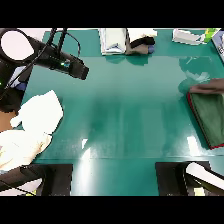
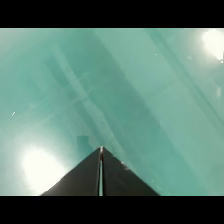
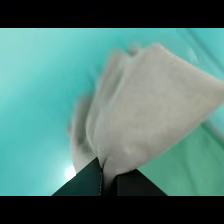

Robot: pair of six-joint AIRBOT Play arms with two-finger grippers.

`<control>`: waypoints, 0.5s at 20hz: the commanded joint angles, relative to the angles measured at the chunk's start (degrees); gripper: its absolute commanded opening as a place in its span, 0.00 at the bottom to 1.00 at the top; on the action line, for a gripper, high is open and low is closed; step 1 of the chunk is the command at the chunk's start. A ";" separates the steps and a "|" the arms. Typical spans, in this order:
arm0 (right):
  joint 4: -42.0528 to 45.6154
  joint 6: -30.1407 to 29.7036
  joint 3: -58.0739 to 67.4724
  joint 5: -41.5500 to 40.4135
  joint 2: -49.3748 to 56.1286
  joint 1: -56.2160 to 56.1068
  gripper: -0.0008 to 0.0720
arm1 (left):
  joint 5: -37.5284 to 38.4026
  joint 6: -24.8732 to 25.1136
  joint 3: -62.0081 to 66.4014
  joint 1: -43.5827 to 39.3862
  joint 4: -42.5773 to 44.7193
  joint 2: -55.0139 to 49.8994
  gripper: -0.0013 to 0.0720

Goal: Fold the shirts.

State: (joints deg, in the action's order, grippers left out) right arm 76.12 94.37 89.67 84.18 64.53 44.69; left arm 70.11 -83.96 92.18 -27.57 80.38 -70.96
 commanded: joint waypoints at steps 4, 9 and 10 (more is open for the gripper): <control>11.15 -2.08 -32.00 -7.56 -13.94 7.76 0.03 | 0.92 0.09 0.04 0.00 0.00 -0.02 0.05; 11.10 -5.11 -41.22 -12.26 -16.48 12.28 0.62 | 1.31 0.50 0.04 0.00 0.02 -0.02 0.05; 10.88 -5.09 -40.28 -12.22 -15.78 13.70 0.78 | 1.29 0.50 0.04 0.00 0.02 -0.02 0.05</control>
State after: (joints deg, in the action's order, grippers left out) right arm 86.26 90.19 52.69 74.28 49.43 55.37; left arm 71.20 -83.70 92.18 -27.55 80.38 -70.96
